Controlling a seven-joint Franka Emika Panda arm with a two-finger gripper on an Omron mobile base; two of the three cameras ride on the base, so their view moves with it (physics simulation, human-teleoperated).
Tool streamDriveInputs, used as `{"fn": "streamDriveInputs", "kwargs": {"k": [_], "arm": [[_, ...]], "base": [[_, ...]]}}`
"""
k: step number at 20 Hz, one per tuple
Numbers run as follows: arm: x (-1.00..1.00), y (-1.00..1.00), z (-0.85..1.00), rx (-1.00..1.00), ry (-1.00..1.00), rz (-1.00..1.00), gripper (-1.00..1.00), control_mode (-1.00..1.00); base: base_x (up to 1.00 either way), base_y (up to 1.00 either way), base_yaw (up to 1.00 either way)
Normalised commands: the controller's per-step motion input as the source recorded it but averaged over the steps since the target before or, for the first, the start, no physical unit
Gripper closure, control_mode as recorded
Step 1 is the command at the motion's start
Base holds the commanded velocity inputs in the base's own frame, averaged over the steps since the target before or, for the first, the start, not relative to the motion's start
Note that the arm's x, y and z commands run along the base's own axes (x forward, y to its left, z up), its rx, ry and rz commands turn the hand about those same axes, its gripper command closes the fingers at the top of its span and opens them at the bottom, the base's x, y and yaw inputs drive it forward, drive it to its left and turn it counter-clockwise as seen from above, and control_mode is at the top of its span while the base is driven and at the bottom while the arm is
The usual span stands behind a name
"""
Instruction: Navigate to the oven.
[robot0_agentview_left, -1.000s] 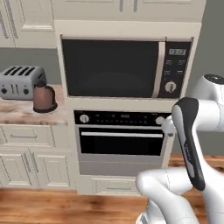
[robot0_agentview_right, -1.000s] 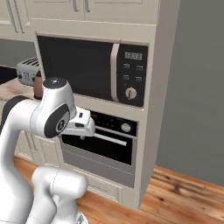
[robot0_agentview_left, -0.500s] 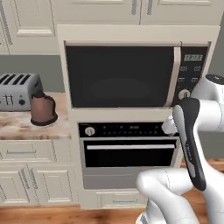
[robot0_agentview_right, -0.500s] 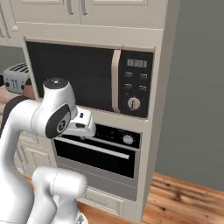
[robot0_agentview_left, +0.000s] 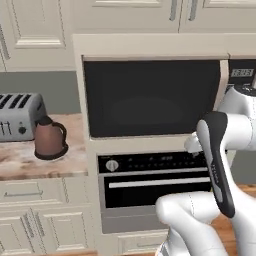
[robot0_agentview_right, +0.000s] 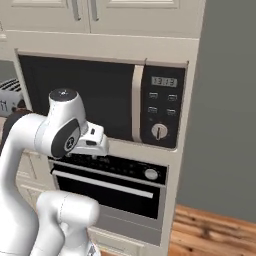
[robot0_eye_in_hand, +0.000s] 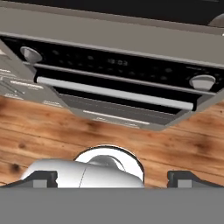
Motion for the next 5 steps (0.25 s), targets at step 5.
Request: {"fn": "streamDriveInputs", "kwargs": {"k": [5], "arm": [[0.00,0.00,0.00,0.00,0.00,0.00,-1.00,1.00]], "base": [[0.57,0.10,-0.14]]}}
